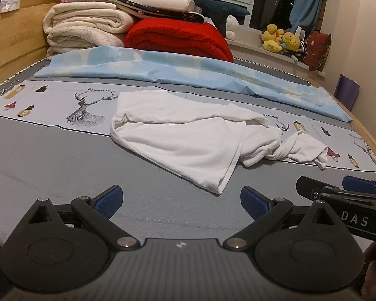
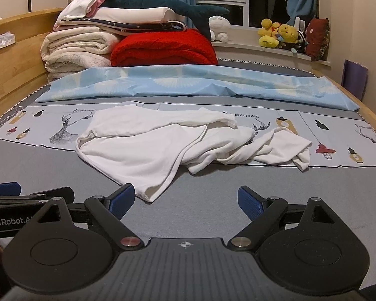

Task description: Fold small clothes

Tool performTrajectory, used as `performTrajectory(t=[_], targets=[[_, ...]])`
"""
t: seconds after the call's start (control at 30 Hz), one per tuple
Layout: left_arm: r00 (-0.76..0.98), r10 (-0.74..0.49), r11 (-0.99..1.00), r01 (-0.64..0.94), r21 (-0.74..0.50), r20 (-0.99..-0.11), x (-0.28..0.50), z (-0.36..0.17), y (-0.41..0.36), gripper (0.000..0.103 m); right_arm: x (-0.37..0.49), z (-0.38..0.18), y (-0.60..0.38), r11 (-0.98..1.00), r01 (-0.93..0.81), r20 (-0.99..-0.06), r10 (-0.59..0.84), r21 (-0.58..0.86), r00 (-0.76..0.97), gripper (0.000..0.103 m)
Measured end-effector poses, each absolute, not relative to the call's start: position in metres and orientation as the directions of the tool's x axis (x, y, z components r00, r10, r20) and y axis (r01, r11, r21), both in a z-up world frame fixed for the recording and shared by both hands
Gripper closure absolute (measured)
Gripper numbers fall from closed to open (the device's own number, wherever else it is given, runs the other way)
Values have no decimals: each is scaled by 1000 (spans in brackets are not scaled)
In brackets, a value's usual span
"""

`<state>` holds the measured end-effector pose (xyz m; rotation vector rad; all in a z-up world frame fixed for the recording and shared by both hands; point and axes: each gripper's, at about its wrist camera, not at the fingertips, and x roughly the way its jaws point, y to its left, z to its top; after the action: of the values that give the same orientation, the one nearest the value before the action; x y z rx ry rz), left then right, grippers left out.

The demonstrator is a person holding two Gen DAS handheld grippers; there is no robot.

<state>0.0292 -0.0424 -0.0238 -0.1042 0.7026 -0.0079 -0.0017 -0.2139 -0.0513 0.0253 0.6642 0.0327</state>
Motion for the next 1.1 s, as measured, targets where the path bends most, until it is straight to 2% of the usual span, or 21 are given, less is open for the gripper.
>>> performTrajectory(t=[0.1, 1.1], targets=[[764, -39, 995, -29, -94, -644, 28, -27, -44, 2, -3, -51, -213, 999, -30, -611, 42, 30, 791, 17], [764, -36, 996, -26, -87, -644, 26, -34, -49, 2, -5, -52, -211, 999, -28, -609, 38, 26, 792, 17]])
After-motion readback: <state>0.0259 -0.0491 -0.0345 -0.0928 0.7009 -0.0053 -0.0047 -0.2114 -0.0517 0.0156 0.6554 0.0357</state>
